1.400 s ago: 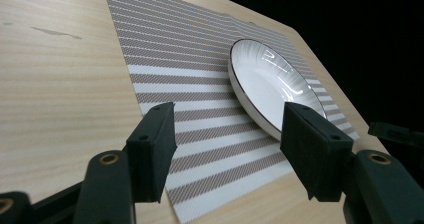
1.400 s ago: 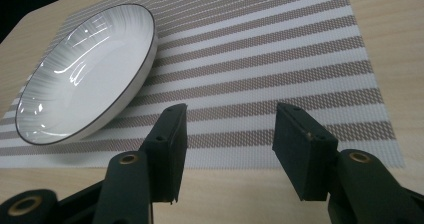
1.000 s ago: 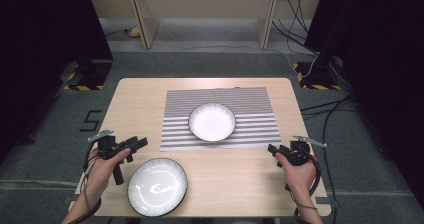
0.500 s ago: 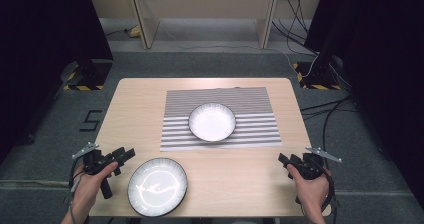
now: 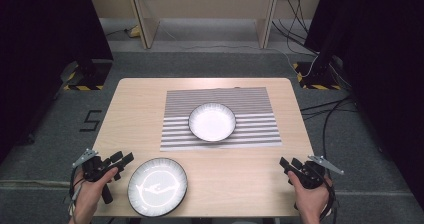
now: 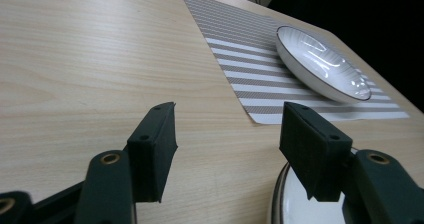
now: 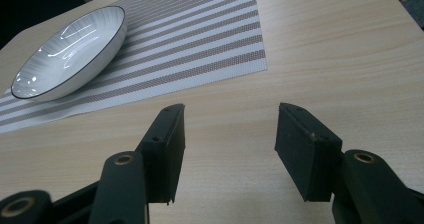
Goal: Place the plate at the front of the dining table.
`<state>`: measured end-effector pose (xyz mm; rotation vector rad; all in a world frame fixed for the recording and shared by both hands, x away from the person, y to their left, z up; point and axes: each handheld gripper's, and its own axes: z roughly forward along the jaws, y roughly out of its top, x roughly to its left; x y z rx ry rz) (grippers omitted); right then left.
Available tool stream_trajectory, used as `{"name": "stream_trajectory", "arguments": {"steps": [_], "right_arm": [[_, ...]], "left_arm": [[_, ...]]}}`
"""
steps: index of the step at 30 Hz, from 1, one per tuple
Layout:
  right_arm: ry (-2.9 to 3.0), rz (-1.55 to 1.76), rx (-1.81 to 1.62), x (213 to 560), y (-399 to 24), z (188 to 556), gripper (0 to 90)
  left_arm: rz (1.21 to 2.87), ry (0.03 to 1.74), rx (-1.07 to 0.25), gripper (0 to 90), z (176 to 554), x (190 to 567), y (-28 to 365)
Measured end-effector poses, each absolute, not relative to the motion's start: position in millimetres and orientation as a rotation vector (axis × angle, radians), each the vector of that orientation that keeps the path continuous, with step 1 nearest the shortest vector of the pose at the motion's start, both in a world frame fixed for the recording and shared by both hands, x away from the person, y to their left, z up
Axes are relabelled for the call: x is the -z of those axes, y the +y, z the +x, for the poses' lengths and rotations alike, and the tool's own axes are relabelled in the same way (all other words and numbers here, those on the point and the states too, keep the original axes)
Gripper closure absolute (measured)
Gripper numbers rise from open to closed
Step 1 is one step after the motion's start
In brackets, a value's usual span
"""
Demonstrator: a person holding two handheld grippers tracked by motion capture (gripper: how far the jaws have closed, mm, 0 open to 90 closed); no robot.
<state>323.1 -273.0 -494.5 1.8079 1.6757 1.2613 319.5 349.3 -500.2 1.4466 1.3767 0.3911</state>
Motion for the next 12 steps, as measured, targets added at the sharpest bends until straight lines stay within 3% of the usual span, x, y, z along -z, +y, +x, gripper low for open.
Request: {"name": "stream_trajectory", "arguments": {"steps": [8, 12], "right_arm": [[1.647, 1.775, -1.312, 499.4, -270.1, 322.1, 47.1], [1.654, 1.777, -1.313, 502.1, -270.3, 321.3, 47.8]], "left_arm": [[1.419, 1.361, -0.419, 38.6, 316.7, 502.4, 346.5], [1.384, 1.37, -0.366, 36.5, 318.3, 502.9, 345.0]]}}
